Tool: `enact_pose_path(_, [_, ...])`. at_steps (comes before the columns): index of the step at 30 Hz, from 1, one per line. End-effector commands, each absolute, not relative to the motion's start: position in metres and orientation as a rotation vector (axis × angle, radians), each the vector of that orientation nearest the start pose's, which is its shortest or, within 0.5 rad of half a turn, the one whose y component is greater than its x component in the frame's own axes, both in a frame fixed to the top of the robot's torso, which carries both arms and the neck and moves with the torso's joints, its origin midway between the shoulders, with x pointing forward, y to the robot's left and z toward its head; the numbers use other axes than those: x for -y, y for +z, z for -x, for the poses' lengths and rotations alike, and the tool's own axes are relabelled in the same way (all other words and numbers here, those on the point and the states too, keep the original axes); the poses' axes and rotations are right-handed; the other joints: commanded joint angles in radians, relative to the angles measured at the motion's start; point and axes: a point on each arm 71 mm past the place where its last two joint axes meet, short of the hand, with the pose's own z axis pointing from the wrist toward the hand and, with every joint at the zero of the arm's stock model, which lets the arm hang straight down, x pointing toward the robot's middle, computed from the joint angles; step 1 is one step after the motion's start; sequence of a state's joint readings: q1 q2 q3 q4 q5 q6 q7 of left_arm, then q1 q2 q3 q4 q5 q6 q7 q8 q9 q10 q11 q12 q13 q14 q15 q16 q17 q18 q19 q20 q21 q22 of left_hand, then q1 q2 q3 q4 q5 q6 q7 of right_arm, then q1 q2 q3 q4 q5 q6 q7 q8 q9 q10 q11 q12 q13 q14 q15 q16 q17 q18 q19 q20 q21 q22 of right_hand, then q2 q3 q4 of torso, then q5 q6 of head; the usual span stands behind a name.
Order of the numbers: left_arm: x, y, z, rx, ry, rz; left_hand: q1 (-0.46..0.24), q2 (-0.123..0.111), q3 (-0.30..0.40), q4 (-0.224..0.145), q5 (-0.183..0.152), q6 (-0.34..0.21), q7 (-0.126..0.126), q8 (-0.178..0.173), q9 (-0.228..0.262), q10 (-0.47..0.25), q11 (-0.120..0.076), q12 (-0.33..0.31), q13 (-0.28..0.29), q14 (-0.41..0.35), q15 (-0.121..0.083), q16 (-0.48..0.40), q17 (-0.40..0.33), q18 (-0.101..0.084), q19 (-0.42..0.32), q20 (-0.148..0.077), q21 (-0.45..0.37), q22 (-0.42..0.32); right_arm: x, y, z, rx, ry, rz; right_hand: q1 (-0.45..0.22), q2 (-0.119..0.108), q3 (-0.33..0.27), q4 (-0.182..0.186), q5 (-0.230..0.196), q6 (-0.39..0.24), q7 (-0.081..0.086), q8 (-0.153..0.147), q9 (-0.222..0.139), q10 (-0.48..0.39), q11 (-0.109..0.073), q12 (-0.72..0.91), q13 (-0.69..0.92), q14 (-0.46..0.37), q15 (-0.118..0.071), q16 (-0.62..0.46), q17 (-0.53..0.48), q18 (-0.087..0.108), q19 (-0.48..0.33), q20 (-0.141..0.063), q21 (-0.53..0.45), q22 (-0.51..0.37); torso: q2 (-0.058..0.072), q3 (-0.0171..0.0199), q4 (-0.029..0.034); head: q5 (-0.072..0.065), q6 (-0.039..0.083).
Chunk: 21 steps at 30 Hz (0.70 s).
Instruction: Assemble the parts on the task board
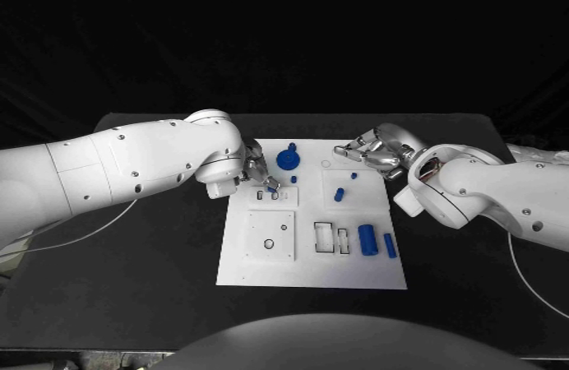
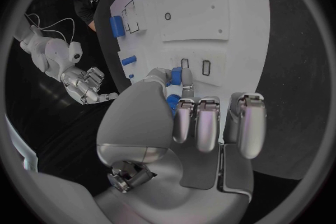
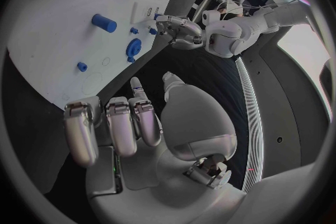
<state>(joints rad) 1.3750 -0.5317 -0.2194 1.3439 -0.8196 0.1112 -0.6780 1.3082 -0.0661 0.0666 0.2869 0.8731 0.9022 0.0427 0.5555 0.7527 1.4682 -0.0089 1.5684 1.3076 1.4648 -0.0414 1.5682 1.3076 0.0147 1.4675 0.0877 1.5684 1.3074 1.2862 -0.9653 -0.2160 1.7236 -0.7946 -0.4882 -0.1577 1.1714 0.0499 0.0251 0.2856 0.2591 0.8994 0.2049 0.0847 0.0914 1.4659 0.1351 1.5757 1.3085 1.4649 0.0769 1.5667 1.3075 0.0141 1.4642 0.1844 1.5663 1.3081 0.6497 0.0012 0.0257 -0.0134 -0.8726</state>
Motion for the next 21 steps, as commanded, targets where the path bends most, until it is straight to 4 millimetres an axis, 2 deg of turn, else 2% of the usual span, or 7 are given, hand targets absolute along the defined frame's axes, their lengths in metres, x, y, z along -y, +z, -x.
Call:
enact_pose_path(1, [-0.1252,-0.2138,-0.5012,-2.489,-0.305,0.202,0.007,-0.004,0.006,0.003,-0.015,0.008,-0.006,0.005,0.006,0.103,-0.007,0.002,0.263,0.106,-0.006,0.003,0.263,-0.015,0.103,-0.009,0.002,0.263,0.2194,-0.2026,-0.4407,-1.841,0.837,-0.526,0.002,0.011,-0.006,0.001,-0.001,-0.001,0.003,0.004,0.002,0.105,0.005,-0.005,0.262,0.106,0.007,0.004,0.263,-0.014,0.107,0.006,0.004,0.263,0.001,-0.0004,0.0003,0.000,0.000])
enact_pose_path(8, [-0.1317,-0.2143,-0.5010,-2.547,-0.244,0.176,-0.006,0.001,0.010,0.005,-0.067,0.012,-0.005,-0.005,0.013,0.103,-0.007,0.002,0.263,0.106,-0.007,0.003,0.263,-0.015,0.103,-0.011,0.002,0.263,0.2176,-0.2029,-0.4411,-1.840,0.841,-0.525,0.002,0.011,-0.006,0.001,-0.001,-0.001,0.003,0.004,0.002,0.105,0.005,-0.005,0.262,0.106,0.007,0.004,0.263,-0.014,0.107,0.006,0.004,0.263,0.000,-0.0002,0.0001,0.001,0.000])
enact_pose_path(15, [-0.1305,-0.2161,-0.5019,-2.570,-0.216,0.161,-0.014,0.004,0.011,0.005,-0.102,0.011,-0.004,-0.014,0.016,0.103,-0.006,0.002,0.263,0.106,-0.007,0.003,0.263,-0.015,0.103,-0.012,0.002,0.263,0.2170,-0.2030,-0.4415,-1.839,0.844,-0.523,0.002,0.012,-0.006,0.001,-0.001,-0.001,0.003,0.004,0.002,0.105,0.005,-0.005,0.262,0.106,0.007,0.004,0.263,-0.014,0.107,0.006,0.004,0.263,0.000,-0.0011,-0.0009,0.002,0.000])
enact_pose_path(21, [-0.1246,-0.2172,-0.5034,-2.564,-0.216,0.156,-0.014,0.006,0.013,0.004,-0.109,0.011,-0.004,-0.016,0.017,0.103,-0.006,0.002,0.263,0.106,-0.006,0.003,0.263,-0.015,0.103,-0.012,0.002,0.263,0.2168,-0.2031,-0.4416,-1.839,0.845,-0.523,0.002,0.012,-0.006,0.001,-0.001,-0.001,0.003,0.004,0.002,0.105,0.005,-0.005,0.262,0.106,0.007,0.004,0.263,-0.014,0.107,0.006,0.004,0.263,0.000,-0.0015,-0.0016,0.002,0.000])
